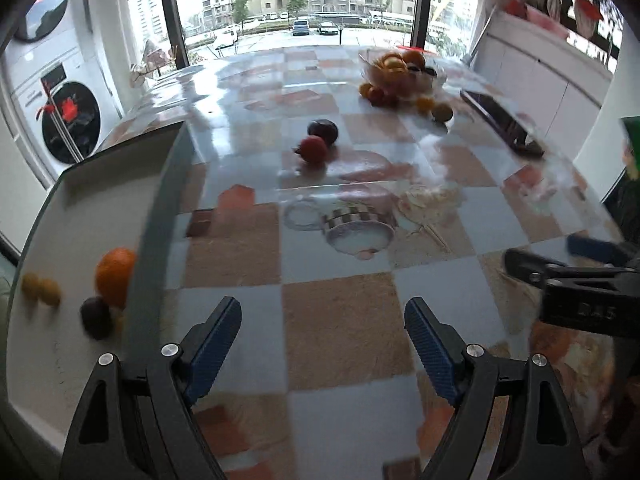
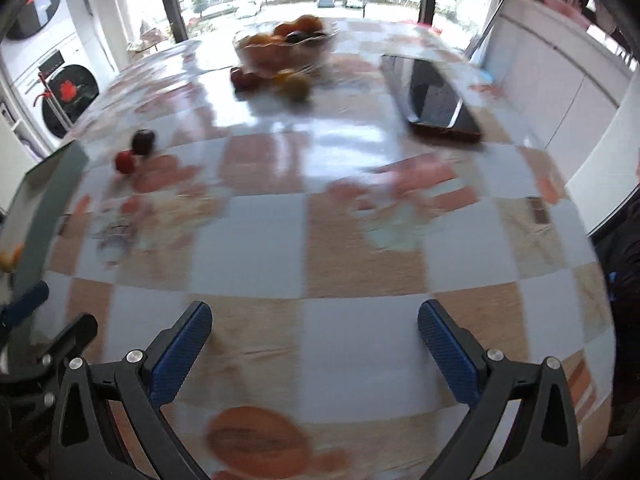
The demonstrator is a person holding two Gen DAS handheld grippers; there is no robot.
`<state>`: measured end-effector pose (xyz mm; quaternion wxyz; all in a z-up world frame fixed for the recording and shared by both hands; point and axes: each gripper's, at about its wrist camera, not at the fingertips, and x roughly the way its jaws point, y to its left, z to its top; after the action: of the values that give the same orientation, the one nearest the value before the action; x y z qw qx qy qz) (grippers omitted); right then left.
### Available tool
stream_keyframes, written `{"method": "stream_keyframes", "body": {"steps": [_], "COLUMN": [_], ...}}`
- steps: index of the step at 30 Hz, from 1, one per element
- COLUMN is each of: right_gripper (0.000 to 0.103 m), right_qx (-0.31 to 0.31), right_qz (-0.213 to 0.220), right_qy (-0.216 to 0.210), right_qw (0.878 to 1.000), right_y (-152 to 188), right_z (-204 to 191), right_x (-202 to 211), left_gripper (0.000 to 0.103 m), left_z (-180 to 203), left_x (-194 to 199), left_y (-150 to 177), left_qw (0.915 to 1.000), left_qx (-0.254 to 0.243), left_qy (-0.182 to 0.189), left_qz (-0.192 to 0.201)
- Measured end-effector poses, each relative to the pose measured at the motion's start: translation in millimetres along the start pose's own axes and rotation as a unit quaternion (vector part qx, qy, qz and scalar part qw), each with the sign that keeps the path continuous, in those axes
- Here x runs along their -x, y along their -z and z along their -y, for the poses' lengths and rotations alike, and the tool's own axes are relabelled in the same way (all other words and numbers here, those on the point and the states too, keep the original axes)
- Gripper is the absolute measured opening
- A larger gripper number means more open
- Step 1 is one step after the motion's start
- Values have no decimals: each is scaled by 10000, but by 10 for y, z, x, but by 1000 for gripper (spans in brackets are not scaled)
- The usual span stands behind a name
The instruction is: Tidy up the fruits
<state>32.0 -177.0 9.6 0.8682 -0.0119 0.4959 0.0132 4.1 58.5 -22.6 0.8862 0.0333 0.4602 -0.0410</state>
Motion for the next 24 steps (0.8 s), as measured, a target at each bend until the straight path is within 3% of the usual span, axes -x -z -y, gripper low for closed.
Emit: {"method": "stream_keyframes", "body": {"steps": [3, 6, 8, 24], "right_gripper": [103, 103, 103, 103], "right_qx": [160, 165, 161, 153], "right_qz": [251, 444, 470, 508], "right_qy": [36, 37, 39, 40], "right_qw": [9996, 9989, 9988, 9986], "right_y": [71, 117, 110, 106], "right_z": [23, 20, 9, -25], "right_x": [23, 42, 23, -2], "left_gripper": [86, 103, 103, 103], "left_z": [53, 25, -26, -6], "left_x": [-83, -132, -170, -190], "left_y": [-55, -45, -9, -2], "left_qw": [10000, 9997, 9991, 9992], "left_qx": [20, 158, 392, 379], "left_qy": [-56, -162, -49, -50], "left_qz": [59, 71, 123, 144]}}
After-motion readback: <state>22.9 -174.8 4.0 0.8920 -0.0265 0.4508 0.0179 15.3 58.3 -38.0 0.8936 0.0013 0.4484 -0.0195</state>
